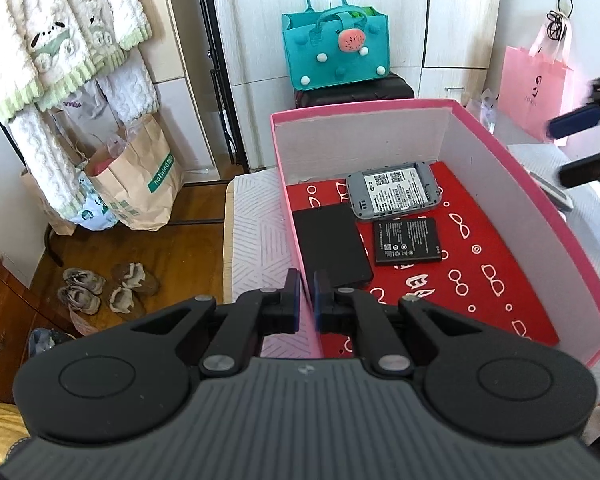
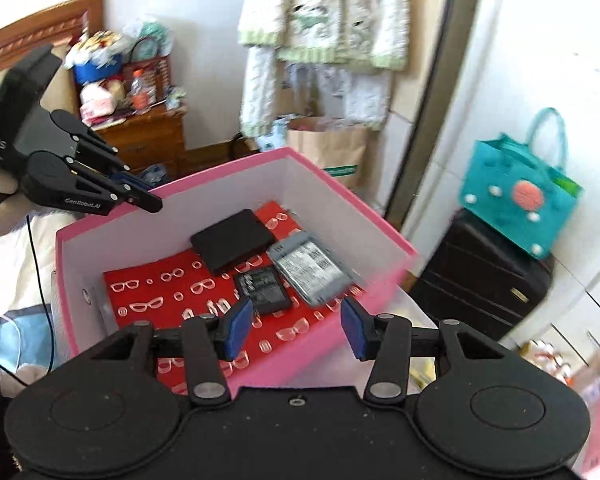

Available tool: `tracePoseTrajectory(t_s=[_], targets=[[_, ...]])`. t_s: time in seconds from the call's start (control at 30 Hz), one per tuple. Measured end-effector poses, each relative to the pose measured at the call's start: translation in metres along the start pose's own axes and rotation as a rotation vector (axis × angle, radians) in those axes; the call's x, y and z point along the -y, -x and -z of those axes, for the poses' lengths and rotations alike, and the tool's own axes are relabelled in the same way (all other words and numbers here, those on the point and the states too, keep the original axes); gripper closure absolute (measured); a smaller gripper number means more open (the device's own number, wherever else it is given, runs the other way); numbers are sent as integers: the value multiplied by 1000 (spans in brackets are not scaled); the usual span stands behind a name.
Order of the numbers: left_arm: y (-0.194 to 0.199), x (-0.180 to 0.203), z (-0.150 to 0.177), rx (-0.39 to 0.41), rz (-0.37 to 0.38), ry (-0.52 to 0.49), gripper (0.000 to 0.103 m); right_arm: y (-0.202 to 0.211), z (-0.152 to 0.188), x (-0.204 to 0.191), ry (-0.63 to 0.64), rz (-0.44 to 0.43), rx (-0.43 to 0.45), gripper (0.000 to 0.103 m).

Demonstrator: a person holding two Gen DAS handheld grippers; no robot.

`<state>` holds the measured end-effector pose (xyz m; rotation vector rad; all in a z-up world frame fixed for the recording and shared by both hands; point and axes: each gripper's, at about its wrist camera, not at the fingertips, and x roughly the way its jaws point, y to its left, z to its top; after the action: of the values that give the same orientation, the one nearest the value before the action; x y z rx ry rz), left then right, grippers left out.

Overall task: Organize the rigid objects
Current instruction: 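Move the right tool back toward the white charger on the table, then close the right gripper on the white charger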

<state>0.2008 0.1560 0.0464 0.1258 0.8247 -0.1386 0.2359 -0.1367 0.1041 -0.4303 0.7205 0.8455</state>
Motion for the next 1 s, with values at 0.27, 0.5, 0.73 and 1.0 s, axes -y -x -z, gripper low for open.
tracePoseTrajectory(t_s=[0.27, 0.5, 0.73, 1.0], targets=[[0, 4, 0, 0, -23, -51, 97, 8, 73, 30, -268, 72, 5, 47], [1, 7, 2, 5, -30, -94, 97, -25, 133, 43, -394, 127, -30, 47], [0, 8, 2, 3, -32, -93, 97, -51, 145, 40, -294, 234, -23, 43], [-1, 8, 2, -1, -31, -84, 97, -49, 153, 34, -278, 272, -12, 49]])
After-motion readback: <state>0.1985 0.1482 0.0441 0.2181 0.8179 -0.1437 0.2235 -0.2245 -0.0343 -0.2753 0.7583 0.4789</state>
